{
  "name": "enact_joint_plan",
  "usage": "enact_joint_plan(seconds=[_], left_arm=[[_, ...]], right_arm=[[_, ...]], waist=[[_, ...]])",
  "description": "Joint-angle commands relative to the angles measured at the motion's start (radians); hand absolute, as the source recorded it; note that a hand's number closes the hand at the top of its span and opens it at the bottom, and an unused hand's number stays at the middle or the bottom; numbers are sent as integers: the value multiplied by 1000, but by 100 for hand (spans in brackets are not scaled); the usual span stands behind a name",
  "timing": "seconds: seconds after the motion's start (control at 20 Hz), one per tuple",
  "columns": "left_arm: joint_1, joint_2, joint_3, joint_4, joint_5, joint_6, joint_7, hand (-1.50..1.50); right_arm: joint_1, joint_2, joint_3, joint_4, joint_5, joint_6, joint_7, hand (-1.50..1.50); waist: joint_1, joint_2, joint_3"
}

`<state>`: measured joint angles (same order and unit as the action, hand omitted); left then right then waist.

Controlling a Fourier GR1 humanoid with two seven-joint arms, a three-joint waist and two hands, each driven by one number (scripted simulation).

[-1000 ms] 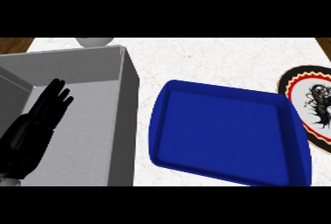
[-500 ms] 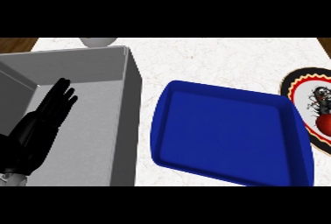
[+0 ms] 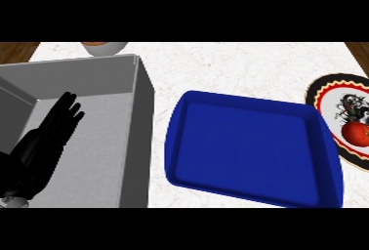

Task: Pick the tomato from the tray and place it in the plate

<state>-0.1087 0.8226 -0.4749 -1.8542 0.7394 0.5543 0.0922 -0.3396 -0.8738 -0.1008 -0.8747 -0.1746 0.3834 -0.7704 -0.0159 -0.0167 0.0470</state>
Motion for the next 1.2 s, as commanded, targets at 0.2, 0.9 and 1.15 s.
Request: enact_joint_plan(seconds=[0.2, 0.9, 1.15], left_arm=[[-33, -4, -28, 177, -45, 11, -43, 0], [-57, 33, -73, 199, 22, 18, -92, 0], [-62, 20, -110, 208, 31, 29, -125, 0]], right_arm=[[-29, -57, -10, 124, -164, 352, 132, -150], [-45, -125, -56, 228, -206, 416, 108, -150], [-52, -152, -55, 251, -190, 409, 103, -150]], waist=[[-2, 42, -45], [22, 43, -40], [26, 46, -40]])
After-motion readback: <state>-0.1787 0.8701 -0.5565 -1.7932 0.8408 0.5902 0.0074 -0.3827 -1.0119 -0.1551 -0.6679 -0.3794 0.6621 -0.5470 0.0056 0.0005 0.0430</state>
